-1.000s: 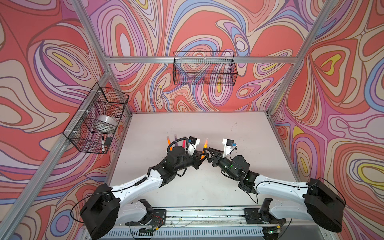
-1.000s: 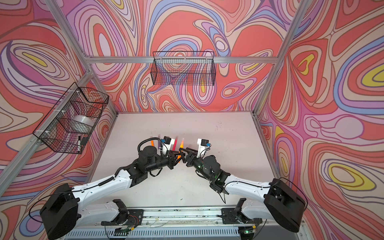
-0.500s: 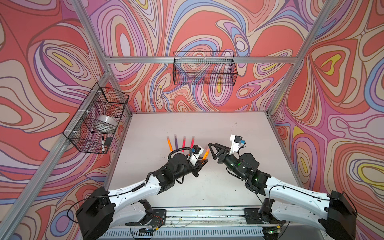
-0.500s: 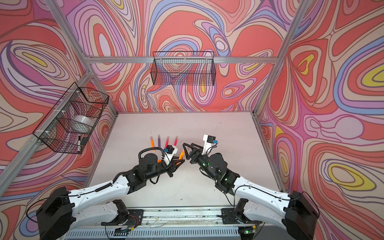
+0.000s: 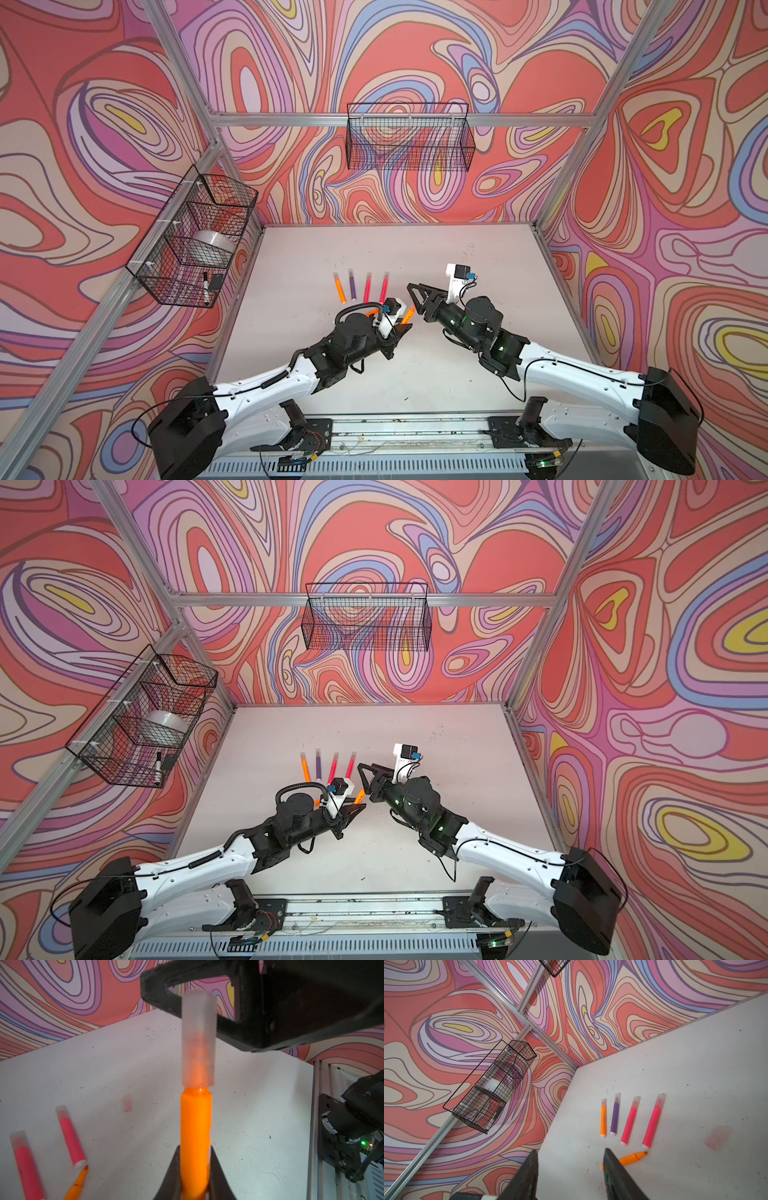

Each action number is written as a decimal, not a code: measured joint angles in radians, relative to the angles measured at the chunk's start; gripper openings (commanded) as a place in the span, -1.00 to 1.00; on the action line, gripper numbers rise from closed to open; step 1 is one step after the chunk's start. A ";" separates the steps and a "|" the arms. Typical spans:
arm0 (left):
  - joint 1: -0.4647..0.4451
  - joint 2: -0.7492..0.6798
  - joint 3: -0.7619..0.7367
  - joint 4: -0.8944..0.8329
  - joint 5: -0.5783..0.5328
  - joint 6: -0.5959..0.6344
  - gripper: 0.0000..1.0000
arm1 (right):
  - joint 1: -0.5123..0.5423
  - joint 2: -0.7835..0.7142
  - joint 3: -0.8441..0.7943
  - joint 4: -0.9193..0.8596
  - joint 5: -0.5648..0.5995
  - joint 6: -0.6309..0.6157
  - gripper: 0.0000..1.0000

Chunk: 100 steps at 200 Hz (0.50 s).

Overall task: Insert the pens into the pen caps
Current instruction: 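Lower the cap onto the marker tip and release it with the right gripper, then press the cap down onto the marker with the right gripper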

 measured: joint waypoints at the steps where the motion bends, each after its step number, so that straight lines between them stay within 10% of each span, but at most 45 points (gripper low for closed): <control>1: 0.000 0.000 0.000 0.000 0.000 0.000 -1.00 | 0.000 0.001 0.001 0.000 -0.002 0.000 -0.03; 100: -0.008 0.000 0.001 0.003 -0.010 0.004 -1.00 | -0.003 0.055 0.035 -0.026 -0.024 -0.014 -0.73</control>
